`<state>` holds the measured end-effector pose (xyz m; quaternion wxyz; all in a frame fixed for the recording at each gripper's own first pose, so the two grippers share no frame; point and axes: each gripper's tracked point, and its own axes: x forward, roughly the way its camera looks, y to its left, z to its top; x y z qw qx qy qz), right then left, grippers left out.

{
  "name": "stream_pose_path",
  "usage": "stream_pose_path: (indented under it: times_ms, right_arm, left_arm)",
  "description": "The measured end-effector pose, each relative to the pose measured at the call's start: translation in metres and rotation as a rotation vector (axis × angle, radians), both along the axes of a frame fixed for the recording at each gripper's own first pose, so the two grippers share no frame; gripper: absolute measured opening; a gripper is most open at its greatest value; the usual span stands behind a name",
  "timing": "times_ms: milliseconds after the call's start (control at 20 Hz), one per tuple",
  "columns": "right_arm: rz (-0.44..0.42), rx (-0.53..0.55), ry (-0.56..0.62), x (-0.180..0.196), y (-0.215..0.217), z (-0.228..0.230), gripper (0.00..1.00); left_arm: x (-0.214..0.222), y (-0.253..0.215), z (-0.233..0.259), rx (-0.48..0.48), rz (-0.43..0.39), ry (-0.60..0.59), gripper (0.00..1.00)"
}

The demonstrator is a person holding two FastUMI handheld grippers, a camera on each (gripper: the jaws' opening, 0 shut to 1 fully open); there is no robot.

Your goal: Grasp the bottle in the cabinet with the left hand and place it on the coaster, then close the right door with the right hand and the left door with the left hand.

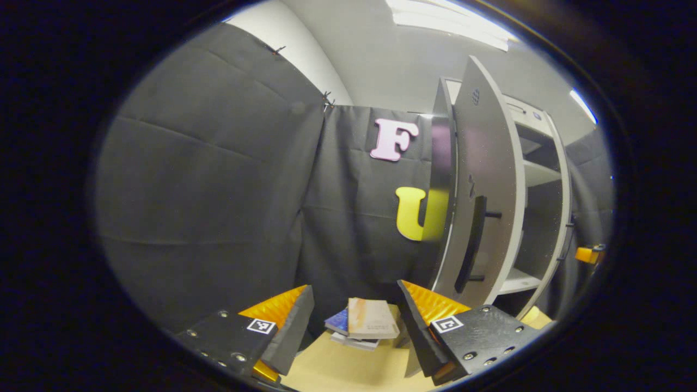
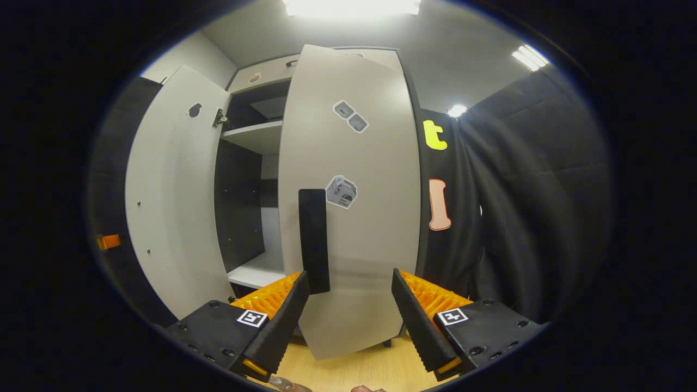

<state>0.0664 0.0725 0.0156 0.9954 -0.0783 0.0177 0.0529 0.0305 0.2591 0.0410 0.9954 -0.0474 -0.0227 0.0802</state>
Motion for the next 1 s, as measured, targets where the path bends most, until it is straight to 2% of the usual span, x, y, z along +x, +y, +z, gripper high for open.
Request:
stream_pose_path:
  times_ms: [100,300,400,450,500,550,850,1000]
  right_arm:
    - [-0.019,0.002,0.009,-0.006,-0.006,-0.004,0.97]
    - [-0.060,0.023,0.033,-0.008,-0.014,-0.012,0.97]
    - [-0.077,0.036,0.047,-0.011,-0.018,-0.016,0.97]
    - [-0.086,0.042,0.050,-0.013,-0.018,-0.018,0.97]
    - [-0.093,0.045,0.050,-0.014,-0.018,-0.018,0.92]
    - [-0.101,0.045,0.048,-0.015,-0.019,-0.018,0.97]
    - [-0.145,0.030,0.047,-0.021,-0.030,-0.014,0.97]
    - [-0.169,0.022,0.045,-0.022,-0.043,-0.017,0.97]
  left_arm:
    - [0.018,-0.008,0.013,-0.017,-0.088,-0.035,0.81]
    - [0.051,-0.029,0.043,0.009,-0.227,-0.040,0.81]
    - [0.063,-0.033,0.045,0.007,-0.256,-0.034,0.82]
    - [0.068,-0.033,0.041,-0.004,-0.270,-0.026,0.88]
    - [0.070,-0.032,0.040,-0.013,-0.281,-0.026,0.87]
    - [0.064,-0.034,0.039,-0.020,-0.295,-0.023,0.88]
    - [0.071,-0.049,0.037,-0.013,-0.376,-0.001,0.87]
    - [0.075,-0.050,0.043,0.030,-0.359,0.006,0.87]
